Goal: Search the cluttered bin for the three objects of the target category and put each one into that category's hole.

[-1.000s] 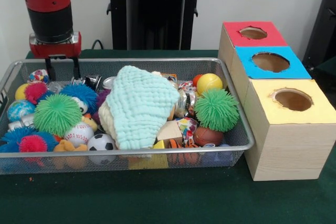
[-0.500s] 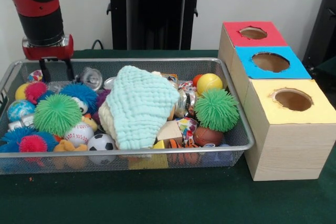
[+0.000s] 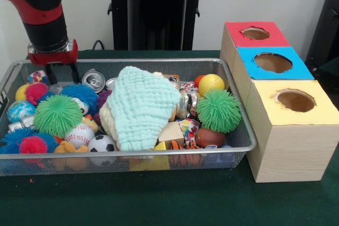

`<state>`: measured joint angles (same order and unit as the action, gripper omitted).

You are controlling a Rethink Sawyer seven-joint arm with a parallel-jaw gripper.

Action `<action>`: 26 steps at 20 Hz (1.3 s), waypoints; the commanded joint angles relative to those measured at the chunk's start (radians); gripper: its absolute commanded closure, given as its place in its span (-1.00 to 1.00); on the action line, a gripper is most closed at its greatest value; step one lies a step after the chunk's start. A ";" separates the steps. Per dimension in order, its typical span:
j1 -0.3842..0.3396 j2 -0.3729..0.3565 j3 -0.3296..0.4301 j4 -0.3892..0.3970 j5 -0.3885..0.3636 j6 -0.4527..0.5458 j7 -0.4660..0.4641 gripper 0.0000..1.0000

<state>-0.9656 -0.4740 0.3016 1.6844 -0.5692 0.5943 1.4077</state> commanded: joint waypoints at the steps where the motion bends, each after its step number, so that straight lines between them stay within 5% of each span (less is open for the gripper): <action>1: -0.024 0.046 0.081 -0.029 -0.074 -0.004 -0.147 -1.00; 12: -0.012 -0.072 0.110 0.006 -0.047 0.065 -0.165 -1.00; 20: -0.037 -0.027 0.161 0.019 -0.008 0.048 -0.142 -1.00; 26: -0.010 -0.019 0.132 -0.001 -0.061 0.021 -0.120 -1.00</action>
<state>-0.9853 -0.5273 0.3746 1.6851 -0.5718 0.5943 1.4077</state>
